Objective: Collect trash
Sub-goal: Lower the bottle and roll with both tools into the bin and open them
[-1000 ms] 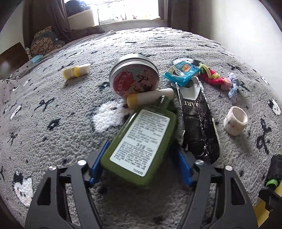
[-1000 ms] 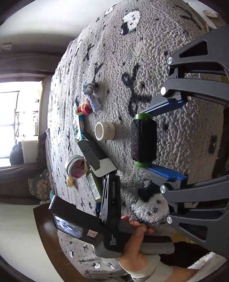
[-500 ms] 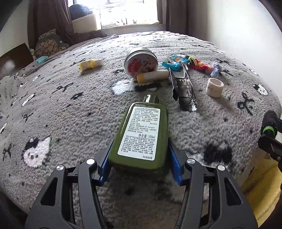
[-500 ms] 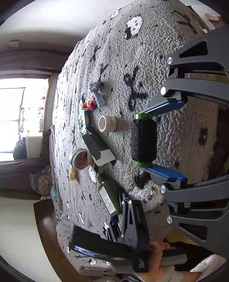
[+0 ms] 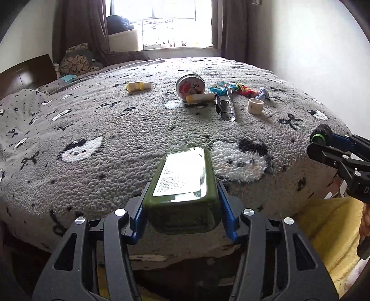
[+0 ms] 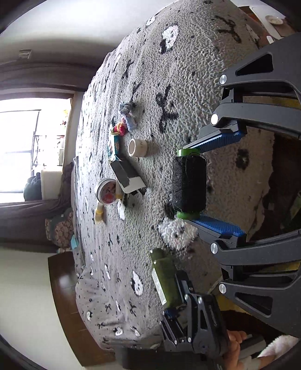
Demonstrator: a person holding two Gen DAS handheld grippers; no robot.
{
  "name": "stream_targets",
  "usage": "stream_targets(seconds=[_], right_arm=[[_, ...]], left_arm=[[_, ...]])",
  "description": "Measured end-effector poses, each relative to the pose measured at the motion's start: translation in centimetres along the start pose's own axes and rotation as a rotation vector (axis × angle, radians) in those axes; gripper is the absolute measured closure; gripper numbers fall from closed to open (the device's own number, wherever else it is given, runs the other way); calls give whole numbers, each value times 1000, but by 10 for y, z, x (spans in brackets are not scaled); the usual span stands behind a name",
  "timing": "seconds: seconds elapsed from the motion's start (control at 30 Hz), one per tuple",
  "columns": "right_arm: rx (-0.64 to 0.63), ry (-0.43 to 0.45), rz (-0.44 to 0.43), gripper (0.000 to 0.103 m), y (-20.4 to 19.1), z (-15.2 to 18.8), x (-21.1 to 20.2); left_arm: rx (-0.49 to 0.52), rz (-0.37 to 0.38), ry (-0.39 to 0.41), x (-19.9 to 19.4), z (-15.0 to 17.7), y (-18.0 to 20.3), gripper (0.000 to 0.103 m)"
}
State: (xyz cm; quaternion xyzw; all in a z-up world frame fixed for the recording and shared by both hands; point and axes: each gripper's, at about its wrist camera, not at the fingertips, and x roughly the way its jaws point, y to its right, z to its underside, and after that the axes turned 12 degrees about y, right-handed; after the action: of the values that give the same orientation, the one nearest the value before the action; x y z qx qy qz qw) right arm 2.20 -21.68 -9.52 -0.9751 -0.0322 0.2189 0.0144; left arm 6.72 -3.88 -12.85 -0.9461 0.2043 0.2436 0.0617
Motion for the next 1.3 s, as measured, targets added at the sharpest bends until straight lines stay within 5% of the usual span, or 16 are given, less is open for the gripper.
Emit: stream_targets(seconds=[0.2,0.43,1.3], right_arm=[[7,6,-15,48,-5,8,-19],[12,-73,-18,48,-6,38,-21],[95,-378,-75,48,-10,133,28]], left_arm=[[-14,43,3,-32,18,7,53],[-42,87,-99,-40,58,20,53],[-119,171,-460,27,165,31,53]])
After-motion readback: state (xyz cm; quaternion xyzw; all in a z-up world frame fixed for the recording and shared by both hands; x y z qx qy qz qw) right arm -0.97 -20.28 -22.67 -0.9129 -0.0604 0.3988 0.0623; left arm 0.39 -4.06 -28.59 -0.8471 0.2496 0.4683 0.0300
